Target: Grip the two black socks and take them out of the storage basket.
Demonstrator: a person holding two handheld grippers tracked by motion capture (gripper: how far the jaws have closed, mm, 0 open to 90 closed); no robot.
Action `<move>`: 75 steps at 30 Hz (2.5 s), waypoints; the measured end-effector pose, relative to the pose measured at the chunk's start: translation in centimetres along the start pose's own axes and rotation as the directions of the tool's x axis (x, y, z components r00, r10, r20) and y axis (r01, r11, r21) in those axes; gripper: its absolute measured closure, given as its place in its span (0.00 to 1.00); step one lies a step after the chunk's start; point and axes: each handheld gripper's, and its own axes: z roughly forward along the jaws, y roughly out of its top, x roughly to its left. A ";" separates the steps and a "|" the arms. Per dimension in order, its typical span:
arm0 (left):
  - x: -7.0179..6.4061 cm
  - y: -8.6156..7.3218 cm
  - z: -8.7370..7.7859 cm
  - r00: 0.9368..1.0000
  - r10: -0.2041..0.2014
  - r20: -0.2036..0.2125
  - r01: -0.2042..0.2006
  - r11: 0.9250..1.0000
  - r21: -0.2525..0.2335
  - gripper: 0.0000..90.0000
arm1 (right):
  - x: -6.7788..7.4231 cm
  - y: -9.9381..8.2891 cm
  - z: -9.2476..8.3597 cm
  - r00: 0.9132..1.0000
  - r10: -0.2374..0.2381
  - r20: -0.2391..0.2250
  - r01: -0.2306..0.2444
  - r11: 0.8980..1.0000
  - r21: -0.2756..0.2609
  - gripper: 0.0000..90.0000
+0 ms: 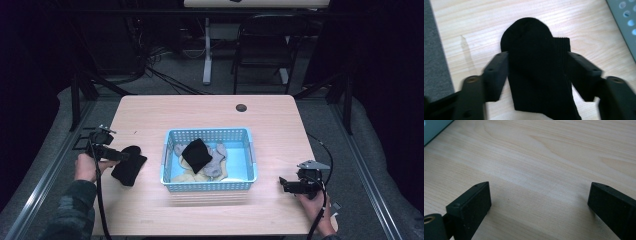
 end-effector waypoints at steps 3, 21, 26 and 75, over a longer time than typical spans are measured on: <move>-0.5 0.3 -1.2 1.000 0.004 0.007 -0.003 0.999 -0.033 0.24 | 0.0 0.0 0.0 1.000 -0.001 0.000 0.001 1.000 0.001 0.05; -8.6 5.7 -5.3 0.968 0.244 0.051 -0.235 0.963 -0.135 0.00 | 0.0 0.0 0.0 1.000 0.000 0.000 0.000 1.000 0.000 0.05; -10.5 6.7 -4.5 0.956 0.283 0.083 -0.271 0.954 -0.132 0.00 | 0.0 0.0 0.0 1.000 0.000 0.000 0.000 1.000 0.000 0.05; -19.0 10.7 7.7 0.925 0.325 0.194 -0.349 0.931 0.104 0.13 | 0.0 0.0 0.0 1.000 -0.002 -0.002 0.002 1.000 0.000 0.05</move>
